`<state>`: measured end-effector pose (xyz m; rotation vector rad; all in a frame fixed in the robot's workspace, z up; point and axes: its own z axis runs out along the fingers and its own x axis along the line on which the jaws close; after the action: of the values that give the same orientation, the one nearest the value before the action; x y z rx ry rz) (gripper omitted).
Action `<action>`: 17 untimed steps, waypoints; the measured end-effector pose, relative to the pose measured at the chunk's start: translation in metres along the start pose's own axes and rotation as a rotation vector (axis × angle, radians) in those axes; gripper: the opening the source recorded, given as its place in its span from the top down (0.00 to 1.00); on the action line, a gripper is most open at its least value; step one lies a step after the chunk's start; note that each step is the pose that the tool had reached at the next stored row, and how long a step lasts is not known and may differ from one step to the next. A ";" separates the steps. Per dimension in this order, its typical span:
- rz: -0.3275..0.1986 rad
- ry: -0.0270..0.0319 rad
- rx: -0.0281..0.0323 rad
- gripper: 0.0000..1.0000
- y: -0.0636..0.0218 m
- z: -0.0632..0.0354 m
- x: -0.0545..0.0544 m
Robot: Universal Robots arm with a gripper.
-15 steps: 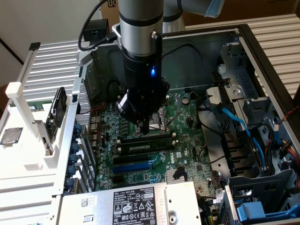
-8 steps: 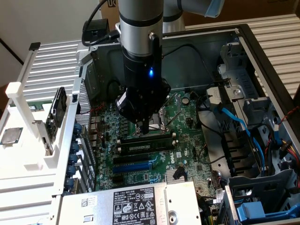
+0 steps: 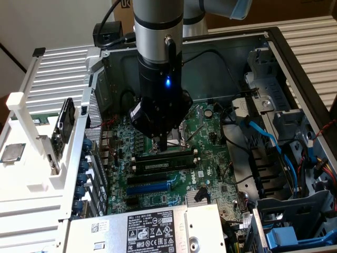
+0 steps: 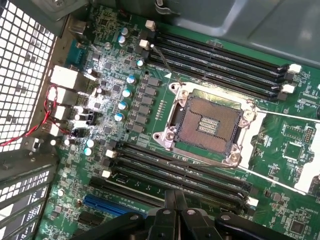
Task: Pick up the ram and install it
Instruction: 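Press down the ram until it locks into place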
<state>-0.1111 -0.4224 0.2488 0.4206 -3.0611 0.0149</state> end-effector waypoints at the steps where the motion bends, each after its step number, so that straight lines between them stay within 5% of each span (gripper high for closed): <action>1: 0.009 0.0003 0.0030 0.90 0.0000 0.0000 0.000; 10: 0.090 -0.0017 0.0252 0.90 -0.0001 -0.0001 0.000; 17: 0.157 -0.0080 0.0295 0.90 0.0000 0.0000 0.000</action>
<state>-0.1111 -0.4224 0.2487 0.1807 -3.0969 0.0648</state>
